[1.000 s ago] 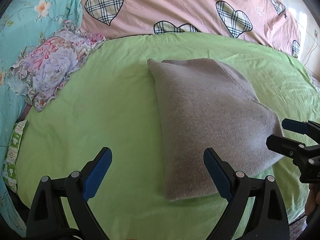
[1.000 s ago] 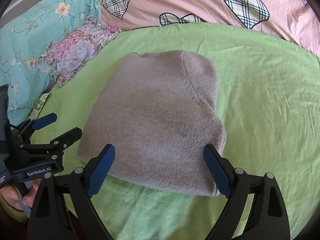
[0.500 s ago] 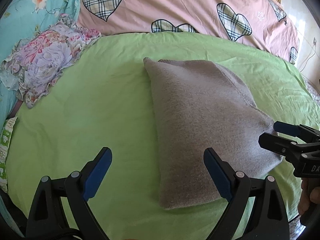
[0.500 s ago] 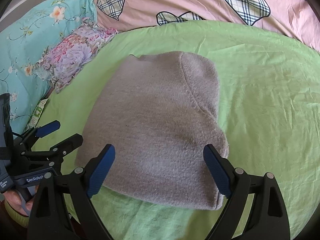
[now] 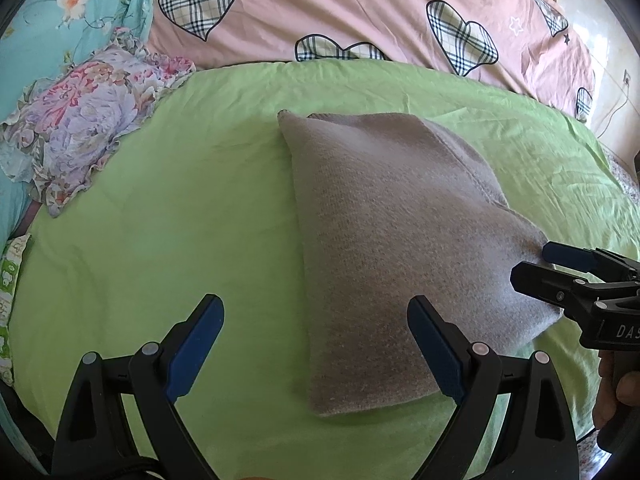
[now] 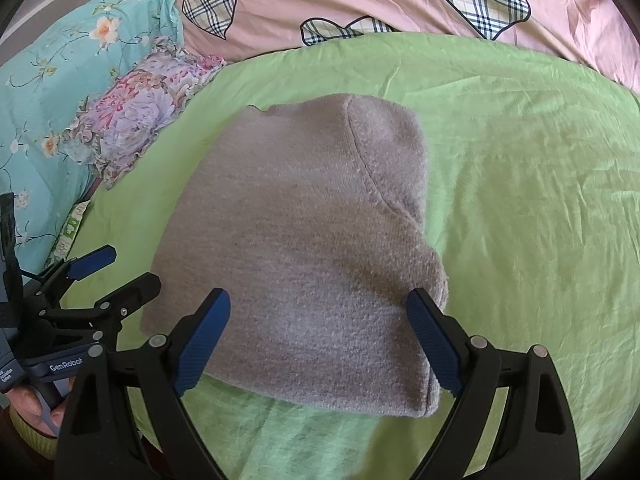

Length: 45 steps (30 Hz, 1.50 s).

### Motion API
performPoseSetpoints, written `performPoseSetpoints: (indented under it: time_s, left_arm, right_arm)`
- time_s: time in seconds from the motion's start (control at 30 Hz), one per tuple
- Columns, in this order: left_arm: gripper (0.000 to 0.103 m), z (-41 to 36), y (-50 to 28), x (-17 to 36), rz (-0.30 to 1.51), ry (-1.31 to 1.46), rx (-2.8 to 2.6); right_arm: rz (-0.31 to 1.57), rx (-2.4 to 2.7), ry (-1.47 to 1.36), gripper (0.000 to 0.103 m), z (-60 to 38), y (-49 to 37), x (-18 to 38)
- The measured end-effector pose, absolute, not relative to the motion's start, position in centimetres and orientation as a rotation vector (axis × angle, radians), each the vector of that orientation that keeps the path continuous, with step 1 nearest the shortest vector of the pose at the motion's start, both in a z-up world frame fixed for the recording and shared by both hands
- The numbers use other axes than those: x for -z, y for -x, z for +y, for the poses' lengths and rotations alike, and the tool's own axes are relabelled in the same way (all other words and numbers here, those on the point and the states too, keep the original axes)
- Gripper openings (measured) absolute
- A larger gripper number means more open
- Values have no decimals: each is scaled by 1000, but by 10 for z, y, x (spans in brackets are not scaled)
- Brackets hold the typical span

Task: Fold small clothes

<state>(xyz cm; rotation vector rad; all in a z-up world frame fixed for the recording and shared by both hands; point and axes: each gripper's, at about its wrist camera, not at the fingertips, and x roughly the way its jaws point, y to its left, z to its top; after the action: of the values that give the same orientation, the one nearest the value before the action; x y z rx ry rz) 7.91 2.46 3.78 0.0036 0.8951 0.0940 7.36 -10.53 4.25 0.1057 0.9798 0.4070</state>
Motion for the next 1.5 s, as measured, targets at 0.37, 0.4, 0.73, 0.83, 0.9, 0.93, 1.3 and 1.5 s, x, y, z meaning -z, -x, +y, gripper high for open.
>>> performPoseSetpoints:
  time_s: [0.37,0.4,0.73,0.83,0.9,0.93,1.3,1.5]
  left_arm:
    - [94,27,-81,-37,897,2,-92]
    - [94,26,-81,-37,897,1,-93]
    - [94,26,-82,-37,898,0,-92]
    - [94,25,-82,-37,898,0,-91]
    - [94,25,-82,-38,898,-1,-91]
    - [94,25,-82,-38,899,-1,-91]
    - [94,24,-82,-39,899,1,-89]
    - [94,23,-82,-39,897,2,-90]
  right_arm:
    - [979,-408,-106,90,-105,-75,-41]
    - [979,-408,-106,90,-105,-75,-42]
    - [979,-408,-105,90,-104,-75,-41]
    - [980,-407,-106,90,-104,-75,-41]
    - [979,-408,-106,90,-104,-75,-41]
    - [978,-408,-105,90,-103,-75,-41]
    - [979,-407,-108,90,-102,-75,-41]
    - [975,-407,-110,90,-101,-74,-42]
